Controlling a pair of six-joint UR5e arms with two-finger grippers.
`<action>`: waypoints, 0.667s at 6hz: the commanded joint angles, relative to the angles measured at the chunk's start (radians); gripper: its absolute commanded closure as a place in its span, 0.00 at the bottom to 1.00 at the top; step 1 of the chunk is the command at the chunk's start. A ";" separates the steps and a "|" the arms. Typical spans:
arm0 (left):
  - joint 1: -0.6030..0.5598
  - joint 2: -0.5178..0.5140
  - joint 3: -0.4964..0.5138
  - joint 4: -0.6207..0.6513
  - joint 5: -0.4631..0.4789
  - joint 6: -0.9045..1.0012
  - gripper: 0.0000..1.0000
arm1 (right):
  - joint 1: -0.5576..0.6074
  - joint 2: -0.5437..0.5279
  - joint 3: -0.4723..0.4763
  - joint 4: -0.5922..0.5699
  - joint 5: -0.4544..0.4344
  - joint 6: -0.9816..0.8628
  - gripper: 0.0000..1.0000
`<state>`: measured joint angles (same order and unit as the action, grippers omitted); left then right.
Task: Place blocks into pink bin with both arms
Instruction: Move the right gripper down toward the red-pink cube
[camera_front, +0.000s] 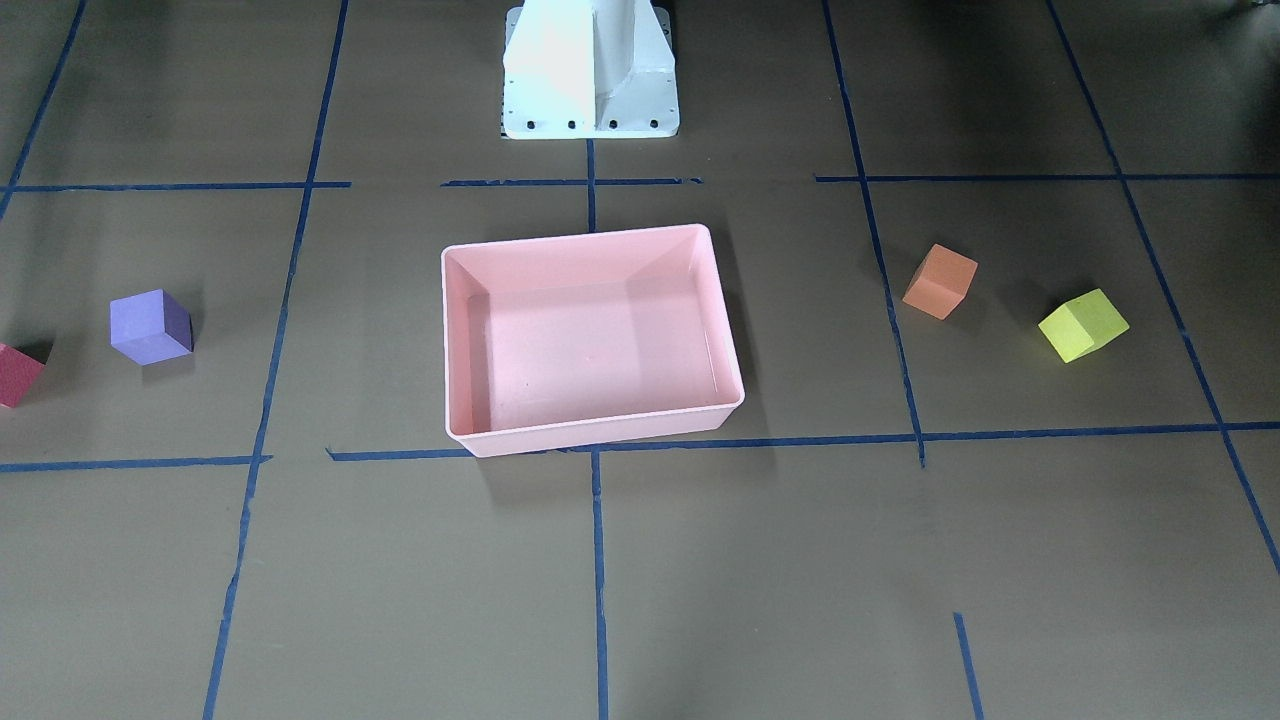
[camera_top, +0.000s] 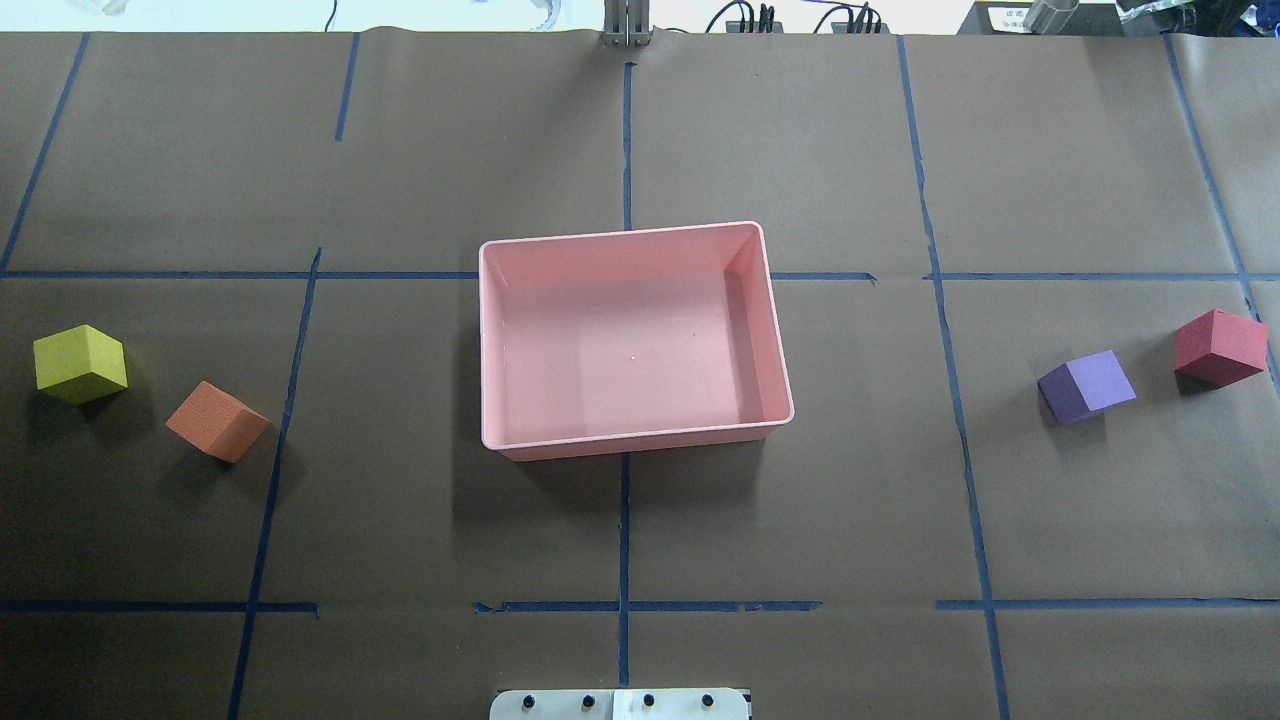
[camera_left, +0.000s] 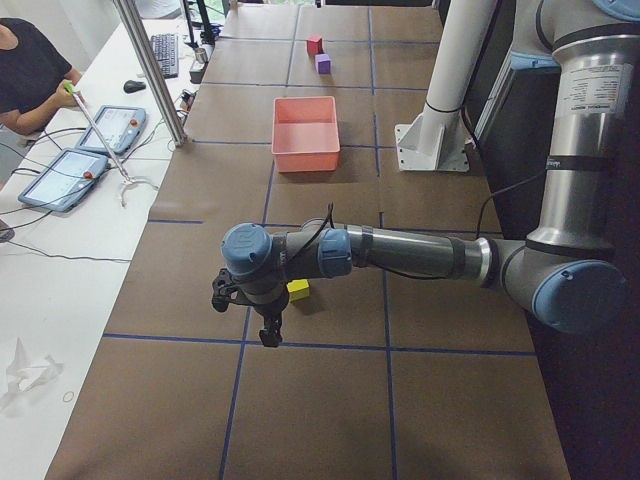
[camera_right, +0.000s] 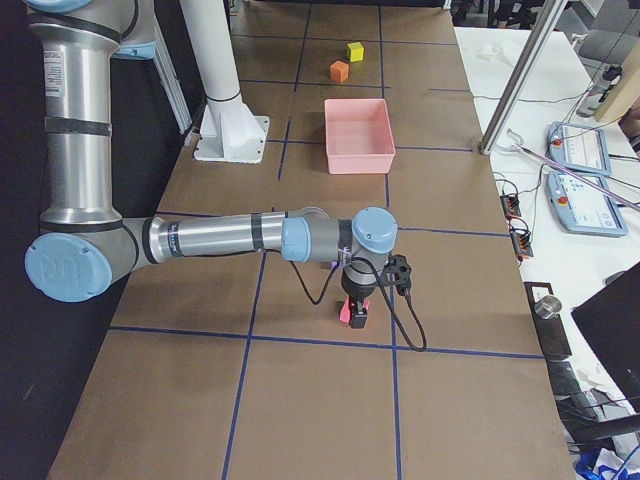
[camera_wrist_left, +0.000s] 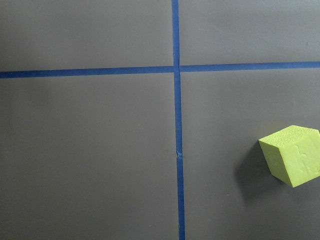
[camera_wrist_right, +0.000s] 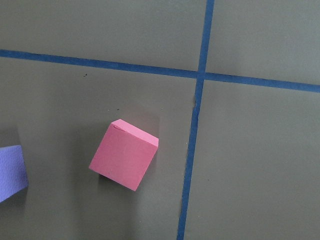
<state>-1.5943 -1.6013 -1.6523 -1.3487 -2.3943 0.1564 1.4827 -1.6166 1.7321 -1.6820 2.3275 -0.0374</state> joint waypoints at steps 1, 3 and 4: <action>0.019 -0.017 -0.007 0.008 0.003 0.002 0.00 | -0.002 -0.003 0.001 -0.001 0.012 0.002 0.00; 0.027 -0.008 -0.015 -0.001 0.003 0.008 0.00 | -0.002 -0.003 -0.002 0.002 0.049 -0.002 0.00; 0.028 -0.006 -0.017 -0.016 0.001 0.008 0.00 | -0.002 -0.005 -0.005 0.002 0.047 0.014 0.00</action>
<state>-1.5682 -1.6090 -1.6673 -1.3541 -2.3919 0.1634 1.4804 -1.6205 1.7297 -1.6799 2.3738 -0.0338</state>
